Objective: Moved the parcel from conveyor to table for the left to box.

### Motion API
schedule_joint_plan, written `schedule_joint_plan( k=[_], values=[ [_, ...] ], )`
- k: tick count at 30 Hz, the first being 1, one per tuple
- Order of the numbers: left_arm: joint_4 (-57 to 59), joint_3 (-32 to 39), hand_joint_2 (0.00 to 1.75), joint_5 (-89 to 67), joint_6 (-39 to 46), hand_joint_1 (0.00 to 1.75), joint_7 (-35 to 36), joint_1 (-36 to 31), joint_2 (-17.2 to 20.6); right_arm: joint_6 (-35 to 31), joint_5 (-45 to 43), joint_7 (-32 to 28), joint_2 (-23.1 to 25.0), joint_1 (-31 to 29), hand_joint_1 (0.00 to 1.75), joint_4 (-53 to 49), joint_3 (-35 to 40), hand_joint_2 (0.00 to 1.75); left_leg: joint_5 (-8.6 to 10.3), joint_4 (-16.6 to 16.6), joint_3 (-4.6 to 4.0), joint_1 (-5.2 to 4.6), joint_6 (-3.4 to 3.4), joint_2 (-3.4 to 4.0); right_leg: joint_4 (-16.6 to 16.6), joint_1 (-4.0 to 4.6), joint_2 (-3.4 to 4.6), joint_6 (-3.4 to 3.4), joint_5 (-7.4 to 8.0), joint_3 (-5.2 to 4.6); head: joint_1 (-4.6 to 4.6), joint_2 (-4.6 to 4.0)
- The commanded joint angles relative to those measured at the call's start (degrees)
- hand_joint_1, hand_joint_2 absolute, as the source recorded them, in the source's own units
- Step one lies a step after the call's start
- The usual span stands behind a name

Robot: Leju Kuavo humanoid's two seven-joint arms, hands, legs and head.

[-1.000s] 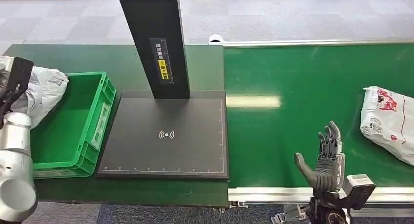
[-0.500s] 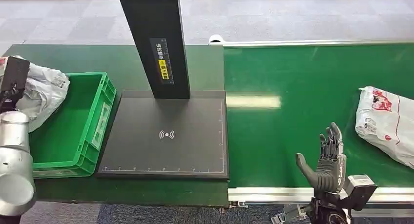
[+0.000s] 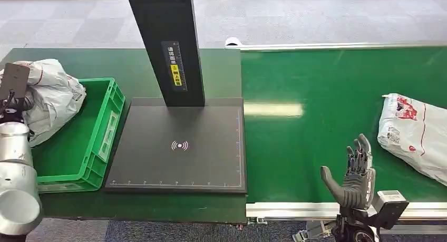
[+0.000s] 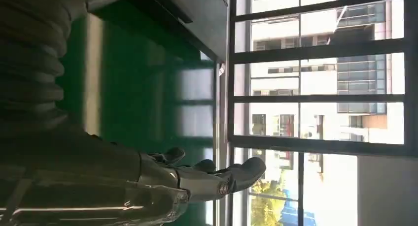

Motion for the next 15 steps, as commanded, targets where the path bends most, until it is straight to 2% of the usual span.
schedule_joint_plan(
  k=[1, 10, 11, 12, 13, 15],
  values=[
    [1.7, -0.2, 1.75, -0.3, -0.2, 1.64, 0.5, -1.5, -0.2, 0.2, 0.0, -0.2, 0.3, -1.1, 0.0, 2.2, -1.5, 1.75, 0.0, 0.0, 0.05, 0.02, 0.04, -0.05, -0.1, 0.04, -0.1, 0.0, -0.01, 0.1, 0.0, 0.0],
    [1.7, -0.2, 1.75, -0.3, -0.2, 1.64, 0.5, -1.5, -0.2, 0.2, 0.0, -0.2, 0.3, -1.1, 0.0, 2.2, -1.5, 1.75, 0.0, 0.0, 0.06, 0.03, 0.03, -0.04, -0.1, 0.05, -0.09, -0.01, -0.01, 0.1, 0.02, 0.0],
    [4.3, -1.8, 1.75, -2.5, -2.0, 1.61, 3.7, -1.9, 0.9, 0.3, 0.0, -0.2, 0.2, -1.2, 0.0, 2.4, -1.5, 1.75, 0.0, 0.0, 0.05, 0.02, 0.03, -0.04, 0.0, 0.04, -0.09, -0.01, -0.01, 0.09, 0.0, 0.02],
    [7.8, -3.3, 1.75, -5.2, -5.3, 1.73, 8.3, -2.7, 2.4, 0.5, 0.2, -0.2, -0.1, -1.5, 0.0, 3.0, -1.3, 1.75, 0.0, 0.0, 0.01, 0.02, 0.02, -0.03, 0.0, 0.02, -0.05, 0.0, 0.0, 0.04, 0.02, 0.02],
    [11.2, -4.5, 1.75, -7.8, -8.1, 1.75, 11.6, -2.4, 3.8, 0.3, 0.4, -0.2, -0.3, -2.2, 0.0, 3.9, -1.0, 1.75, 0.0, 0.0, 0.07, 0.02, 0.04, -0.03, -0.1, 0.04, -0.09, -0.01, 0.0, 0.11, 0.0, 0.02],
    [15.6, -4.5, 1.75, -9.3, -13.1, 1.75, 13.8, -1.0, 5.4, -0.4, 0.7, -0.2, -0.6, -3.3, 0.0, 5.5, -0.3, 1.75, 0.0, -0.1, 0.11, -0.02, 0.02, 0.06, 0.0, -0.02, 0.03, 0.0, 0.0, 0.09, 0.02, 0.02]
  ],
)
